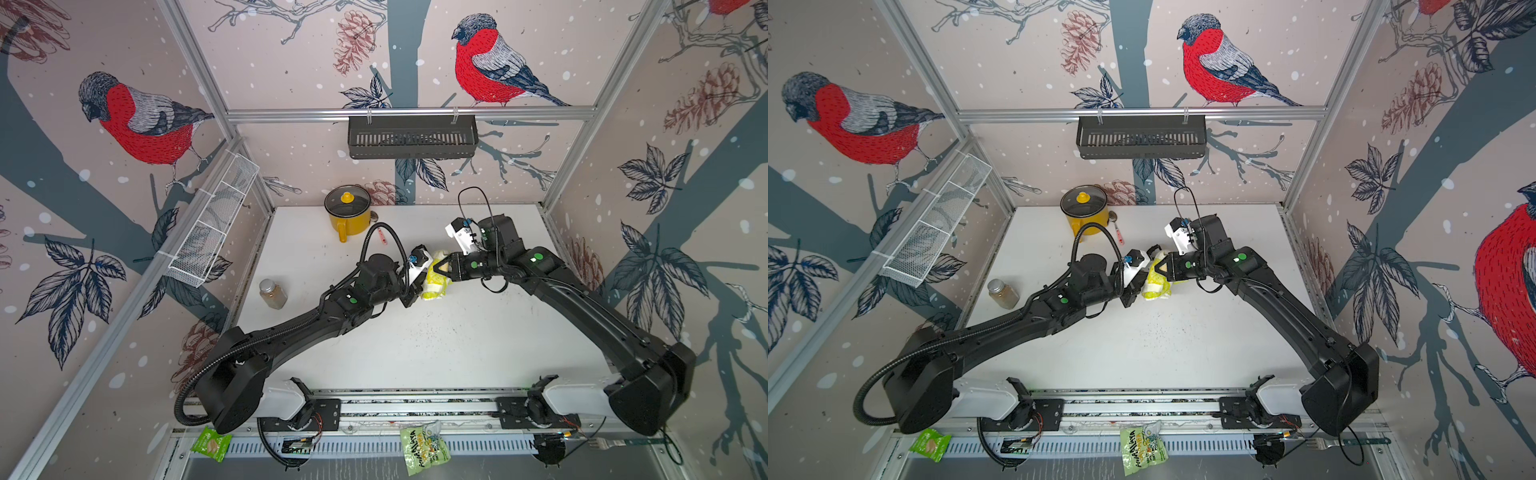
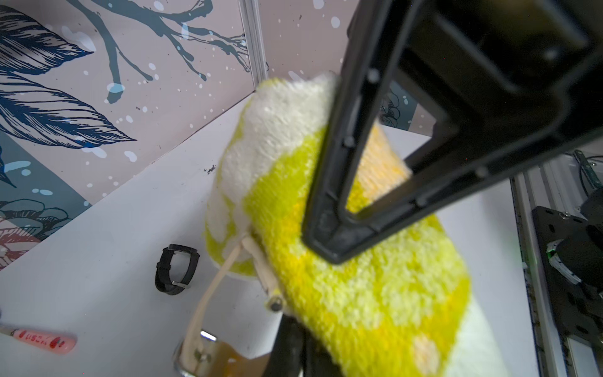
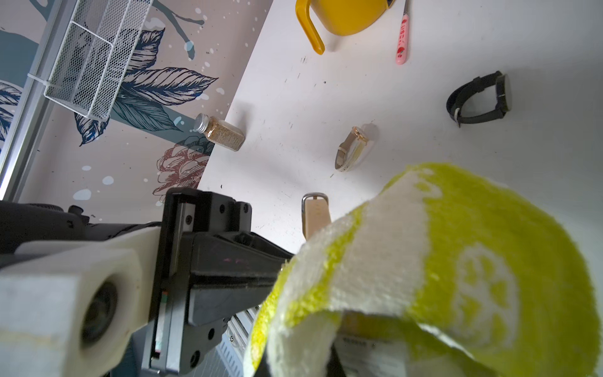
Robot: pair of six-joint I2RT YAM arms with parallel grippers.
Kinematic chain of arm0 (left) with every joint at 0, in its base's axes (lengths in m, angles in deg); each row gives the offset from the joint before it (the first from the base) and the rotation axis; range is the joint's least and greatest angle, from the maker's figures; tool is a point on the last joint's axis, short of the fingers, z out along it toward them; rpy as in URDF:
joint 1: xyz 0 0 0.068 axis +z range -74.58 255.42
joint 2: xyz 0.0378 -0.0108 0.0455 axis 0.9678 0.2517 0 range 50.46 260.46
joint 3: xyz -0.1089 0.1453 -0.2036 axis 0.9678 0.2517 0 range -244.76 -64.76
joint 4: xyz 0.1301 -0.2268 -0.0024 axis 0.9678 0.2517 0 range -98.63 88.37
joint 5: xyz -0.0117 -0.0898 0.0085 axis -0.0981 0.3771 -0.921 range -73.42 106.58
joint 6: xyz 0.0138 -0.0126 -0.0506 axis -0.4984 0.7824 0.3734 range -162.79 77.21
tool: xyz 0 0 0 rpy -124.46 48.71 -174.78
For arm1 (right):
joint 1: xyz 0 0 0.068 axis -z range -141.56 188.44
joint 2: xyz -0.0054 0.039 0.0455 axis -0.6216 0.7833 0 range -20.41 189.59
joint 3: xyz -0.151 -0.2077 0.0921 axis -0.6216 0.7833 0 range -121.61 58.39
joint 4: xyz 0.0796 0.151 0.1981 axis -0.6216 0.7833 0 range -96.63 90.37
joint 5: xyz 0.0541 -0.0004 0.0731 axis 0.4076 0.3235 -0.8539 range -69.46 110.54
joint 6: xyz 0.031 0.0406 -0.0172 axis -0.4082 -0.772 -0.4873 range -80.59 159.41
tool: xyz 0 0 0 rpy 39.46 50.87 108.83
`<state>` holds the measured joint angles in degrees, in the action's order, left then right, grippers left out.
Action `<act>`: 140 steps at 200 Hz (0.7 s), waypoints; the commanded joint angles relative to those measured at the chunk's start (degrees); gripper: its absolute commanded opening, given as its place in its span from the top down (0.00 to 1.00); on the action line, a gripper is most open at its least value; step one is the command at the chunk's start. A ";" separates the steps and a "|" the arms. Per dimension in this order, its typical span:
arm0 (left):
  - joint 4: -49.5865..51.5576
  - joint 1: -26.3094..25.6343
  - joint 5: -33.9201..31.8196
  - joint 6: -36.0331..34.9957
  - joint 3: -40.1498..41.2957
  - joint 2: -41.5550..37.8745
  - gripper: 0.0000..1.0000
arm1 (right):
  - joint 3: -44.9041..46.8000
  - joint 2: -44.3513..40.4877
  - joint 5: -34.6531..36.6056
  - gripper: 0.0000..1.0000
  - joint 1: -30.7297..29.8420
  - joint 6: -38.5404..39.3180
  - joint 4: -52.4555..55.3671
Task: Wipe the watch dial
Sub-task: Wipe the dirt from the watch dial.
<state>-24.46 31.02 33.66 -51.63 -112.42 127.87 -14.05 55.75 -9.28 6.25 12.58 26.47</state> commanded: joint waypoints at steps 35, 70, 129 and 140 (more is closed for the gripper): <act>-2.90 -0.77 3.24 -2.01 0.63 -2.48 1.00 | -0.33 1.21 1.42 0.96 -0.27 -0.23 -3.22; -2.67 -0.86 2.39 -2.07 0.21 -2.91 1.00 | 1.98 1.09 2.70 0.96 -0.27 0.21 -2.98; -2.54 -0.83 0.06 -3.86 -0.29 -2.29 1.00 | 2.79 -0.94 5.12 0.96 0.82 1.79 1.50; -2.53 -0.85 -0.80 -4.32 -0.58 -1.55 1.00 | 1.77 -1.84 6.04 0.96 1.07 2.47 4.04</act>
<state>-23.81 30.23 33.29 -53.36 -112.22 125.50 -10.33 55.58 -5.39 6.97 12.89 26.76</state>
